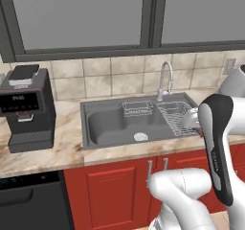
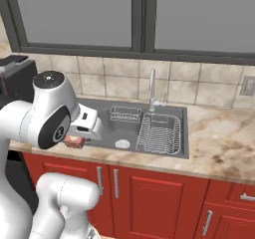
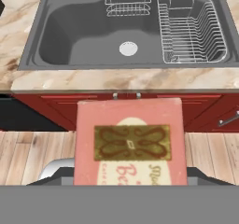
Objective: Pick up the bar soap and dish brush from the sink, and place them back in the cabinet, and close the cabinet doors.
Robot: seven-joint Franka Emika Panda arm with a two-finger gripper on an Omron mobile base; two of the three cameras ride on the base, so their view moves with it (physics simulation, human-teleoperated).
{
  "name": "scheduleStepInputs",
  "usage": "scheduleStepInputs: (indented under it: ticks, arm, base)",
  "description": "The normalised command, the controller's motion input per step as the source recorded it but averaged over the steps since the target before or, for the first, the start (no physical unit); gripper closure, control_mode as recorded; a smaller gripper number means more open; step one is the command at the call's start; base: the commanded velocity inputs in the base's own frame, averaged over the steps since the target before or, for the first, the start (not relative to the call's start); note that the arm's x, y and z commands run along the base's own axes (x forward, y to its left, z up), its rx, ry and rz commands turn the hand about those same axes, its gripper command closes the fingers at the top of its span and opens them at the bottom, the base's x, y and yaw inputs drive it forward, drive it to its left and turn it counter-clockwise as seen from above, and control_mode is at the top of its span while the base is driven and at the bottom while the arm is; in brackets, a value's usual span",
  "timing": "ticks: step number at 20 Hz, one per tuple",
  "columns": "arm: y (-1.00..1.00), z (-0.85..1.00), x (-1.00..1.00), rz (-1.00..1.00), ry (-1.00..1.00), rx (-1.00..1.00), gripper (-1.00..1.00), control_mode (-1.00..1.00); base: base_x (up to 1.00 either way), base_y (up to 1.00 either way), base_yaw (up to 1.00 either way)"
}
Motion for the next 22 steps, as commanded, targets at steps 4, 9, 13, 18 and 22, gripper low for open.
scheduleStepInputs:
  ticks: [4, 9, 13, 18, 22]
  arm:
    - [0.00, 0.00, 0.00, 0.00, 0.00, 0.00, 1.00, 1.00]
    - [0.00, 0.00, 0.00, 0.00, 0.00, 0.00, 1.00, 1.00]
    - [0.00, 0.00, 0.00, 0.00, 0.00, 0.00, 1.00, 1.00]
    - [0.00, 0.00, 0.00, 0.00, 0.00, 0.00, 1.00, 1.00]
    - [0.00, 0.00, 0.00, 0.00, 0.00, 0.00, 1.00, 1.00]
  base:
    - [-0.51, 0.00, 0.00]
    - [-0.51, 0.00, 0.00]
    - [-0.53, 0.00, 0.00]
    - [-0.55, 0.00, -0.01]
    - [-0.51, 0.00, -0.01]
